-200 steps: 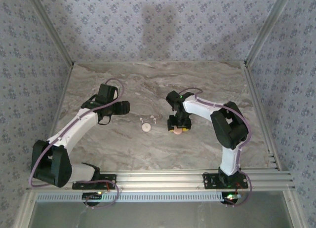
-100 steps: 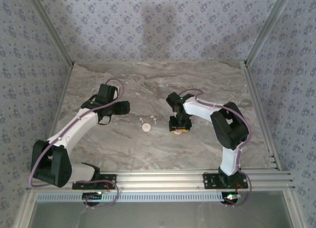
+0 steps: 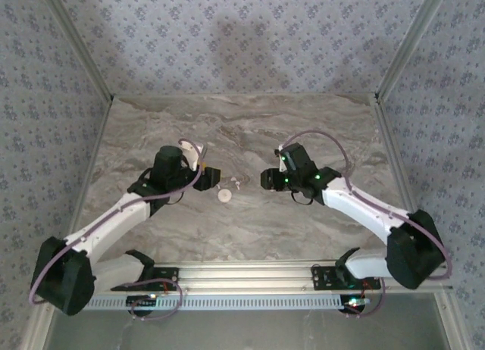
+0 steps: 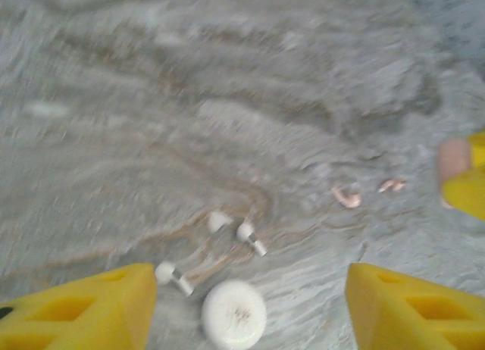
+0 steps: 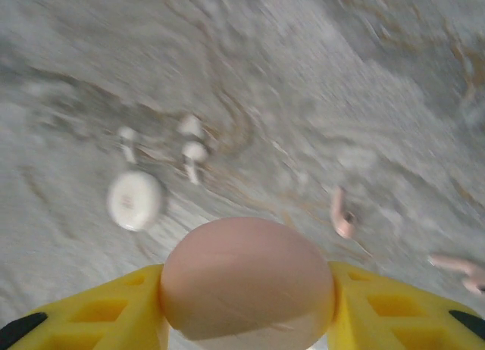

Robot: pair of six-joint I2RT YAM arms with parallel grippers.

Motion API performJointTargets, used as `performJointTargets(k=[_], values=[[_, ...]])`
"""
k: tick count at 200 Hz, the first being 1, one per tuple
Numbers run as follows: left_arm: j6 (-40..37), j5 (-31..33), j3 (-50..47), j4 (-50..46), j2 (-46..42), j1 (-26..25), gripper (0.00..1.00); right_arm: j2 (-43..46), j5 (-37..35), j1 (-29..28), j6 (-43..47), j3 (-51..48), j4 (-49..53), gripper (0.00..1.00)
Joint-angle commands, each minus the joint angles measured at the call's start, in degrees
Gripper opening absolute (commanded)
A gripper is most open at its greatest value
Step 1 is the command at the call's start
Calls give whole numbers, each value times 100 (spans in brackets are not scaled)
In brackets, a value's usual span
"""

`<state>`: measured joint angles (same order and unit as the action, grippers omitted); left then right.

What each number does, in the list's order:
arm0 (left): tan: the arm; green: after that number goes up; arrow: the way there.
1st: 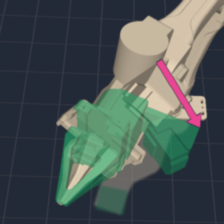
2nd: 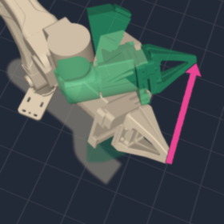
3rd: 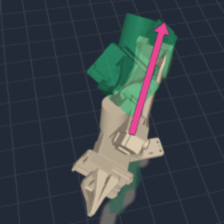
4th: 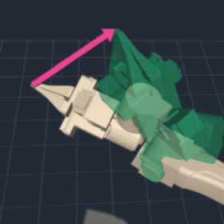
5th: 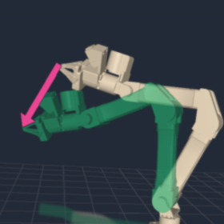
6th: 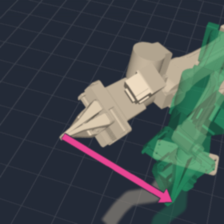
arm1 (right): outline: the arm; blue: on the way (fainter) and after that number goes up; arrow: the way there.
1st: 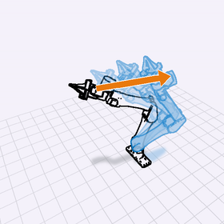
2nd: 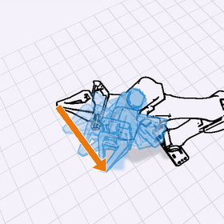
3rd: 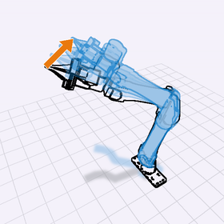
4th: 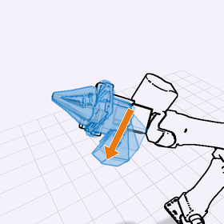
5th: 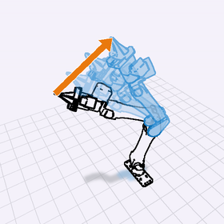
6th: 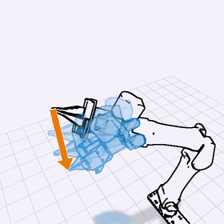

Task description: Insert the wireless bluetooth earbuds into the charging case

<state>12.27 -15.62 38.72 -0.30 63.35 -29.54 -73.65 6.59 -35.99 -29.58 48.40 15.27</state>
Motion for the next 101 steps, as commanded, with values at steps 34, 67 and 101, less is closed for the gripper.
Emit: performJointTargets(k=[34,67,101], values=[[-1512,-360,-883,1997,-757,-787,64,382,1187,36,-224,-524,-2272,50],[-1775,-181,-1001,2328,-715,-1049,64,308,1788,-42,-409,-580,-3083,50],[-1768,-27,-1095,2735,-530,-1175,64,346,2038,-203,-439,-579,-3380,50]])
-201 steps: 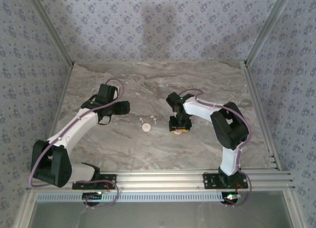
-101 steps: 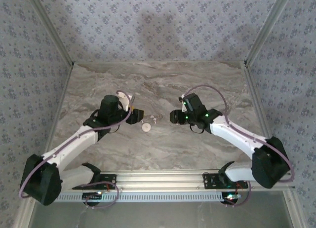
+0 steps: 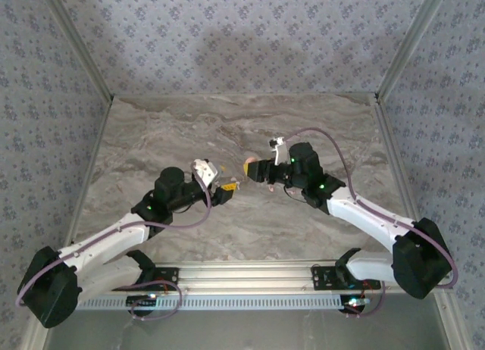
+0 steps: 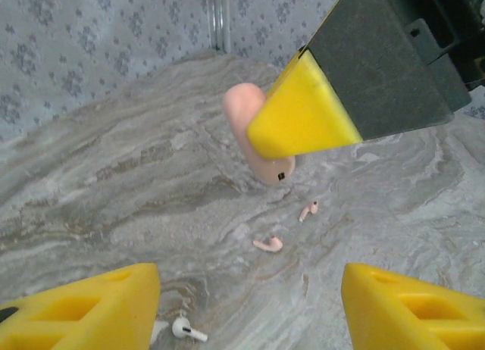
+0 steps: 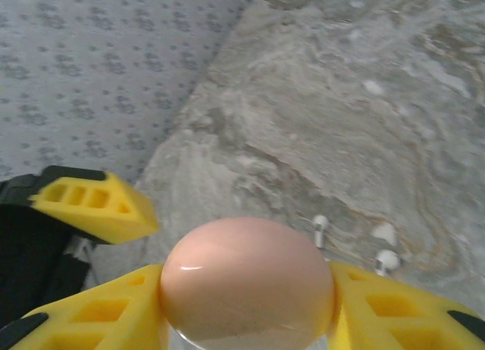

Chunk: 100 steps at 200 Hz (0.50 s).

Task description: Insert the wireless bluetooth earbuds into the charging case

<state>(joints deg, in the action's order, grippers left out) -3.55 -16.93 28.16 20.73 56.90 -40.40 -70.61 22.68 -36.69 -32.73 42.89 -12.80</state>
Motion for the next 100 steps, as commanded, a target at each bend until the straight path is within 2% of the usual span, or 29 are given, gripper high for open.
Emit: performJointTargets(k=[1,46,100], values=[[-183,103,-43,646,121,-89,64,49,434,-139,-122,-23,-574,50],[-96,247,-31,1157,377,-262,64,100,472,-404,-207,-46,-610,50],[46,298,-56,1477,358,-279,57,100,453,-563,-286,-147,-698,50]])
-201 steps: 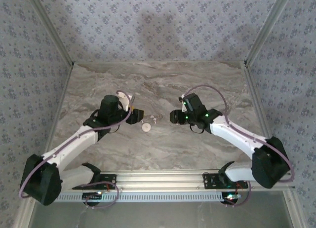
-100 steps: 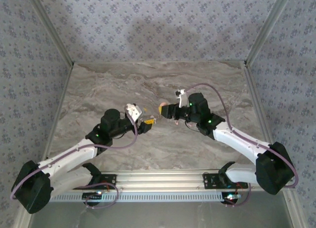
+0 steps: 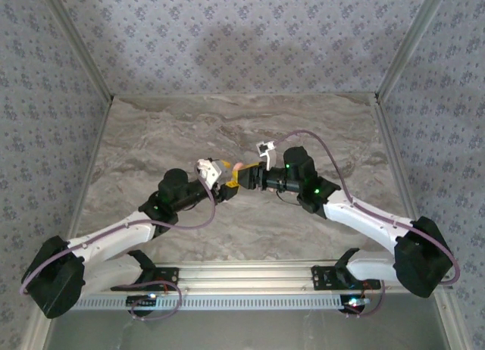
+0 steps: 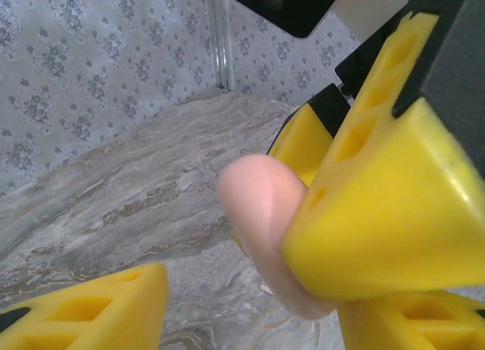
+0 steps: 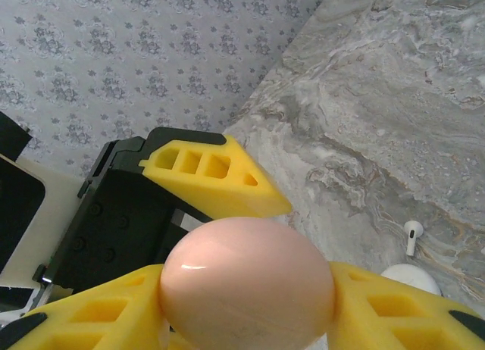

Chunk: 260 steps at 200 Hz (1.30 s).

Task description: Insert the wireless bluetooth earbuds into the charging case

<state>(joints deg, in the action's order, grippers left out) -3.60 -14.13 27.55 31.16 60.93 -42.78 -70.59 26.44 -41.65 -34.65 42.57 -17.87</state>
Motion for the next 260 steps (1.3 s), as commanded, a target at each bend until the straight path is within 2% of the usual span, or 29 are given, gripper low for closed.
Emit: performJointTargets(k=[1,22,63,77,88,98,117,139,154,194,231,260], values=[[51,21,5,435,-45,-39,57,98,75,-69,-94,-111,-191,50],[82,-11,-13,452,-111,-43,53,98,69,-70,-237,-125,-226,50],[100,-35,-39,441,-213,-47,34,112,124,-72,-278,-152,-278,50],[94,-102,-22,370,-205,-53,31,128,117,-89,-257,-152,-303,51],[79,-197,-4,332,-174,-47,28,173,86,-81,-196,-177,-285,53],[54,-267,-4,312,-152,-50,26,264,-4,-74,-183,-190,-202,58],[-36,-419,-30,289,-125,-42,23,577,-174,-13,522,-189,178,73],[-201,-691,2,132,-92,-24,22,1084,-358,138,1391,-272,542,78],[-280,-895,46,25,-72,-6,22,1405,-197,333,2018,-342,713,78],[-270,-1407,143,-149,-22,212,22,1776,808,821,3957,-162,1633,74],[-152,-2033,273,-250,58,496,22,1594,1590,1137,5298,223,2415,66],[-123,-2516,440,-347,180,628,22,1168,1989,1325,5937,741,3214,61]])
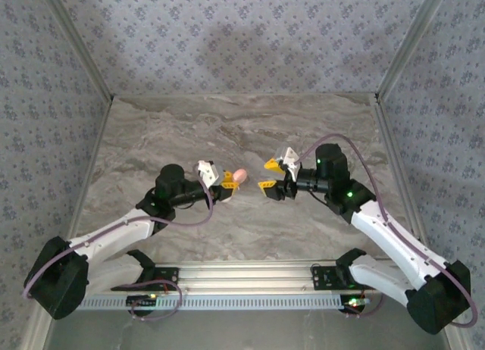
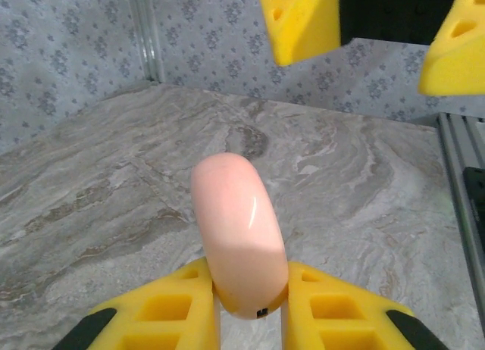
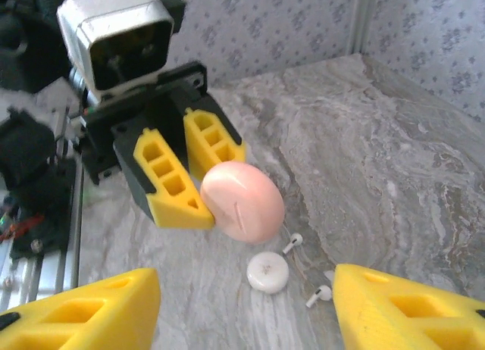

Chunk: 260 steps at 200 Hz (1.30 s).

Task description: Insert the wireless bluetooth earbuds into the charging case

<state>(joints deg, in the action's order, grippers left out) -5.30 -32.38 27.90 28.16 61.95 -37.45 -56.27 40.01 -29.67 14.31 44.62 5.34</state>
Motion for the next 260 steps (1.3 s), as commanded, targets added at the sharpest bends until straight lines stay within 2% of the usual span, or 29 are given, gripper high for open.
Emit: performJointTargets(k=[1,33,73,162,198,228,241,251,260], values=[[43,-708,411,-56,83,96,22,-285,645,132,1067,564,922,61],[-117,-1062,513,-201,115,174,22,-778,1027,150,2004,1123,1914,57],[-242,-1301,584,-334,97,178,22,-1136,1156,105,2460,1410,2177,56],[-182,-1673,655,-237,124,174,22,-2044,1496,-157,2810,2091,2515,55],[-91,-1778,690,-188,89,167,21,-2225,1922,-154,2928,2253,2680,43],[-108,-1755,668,-210,78,174,22,-2217,2274,-118,3052,2280,2826,23],[-131,-1716,668,-260,82,170,22,-2189,2243,-102,3077,2317,2884,18],[-164,-1651,677,-325,80,172,25,-2148,2105,-98,3093,2316,2990,17],[-211,-1533,710,-456,54,169,33,-2077,1849,-100,3095,2317,3042,16]])
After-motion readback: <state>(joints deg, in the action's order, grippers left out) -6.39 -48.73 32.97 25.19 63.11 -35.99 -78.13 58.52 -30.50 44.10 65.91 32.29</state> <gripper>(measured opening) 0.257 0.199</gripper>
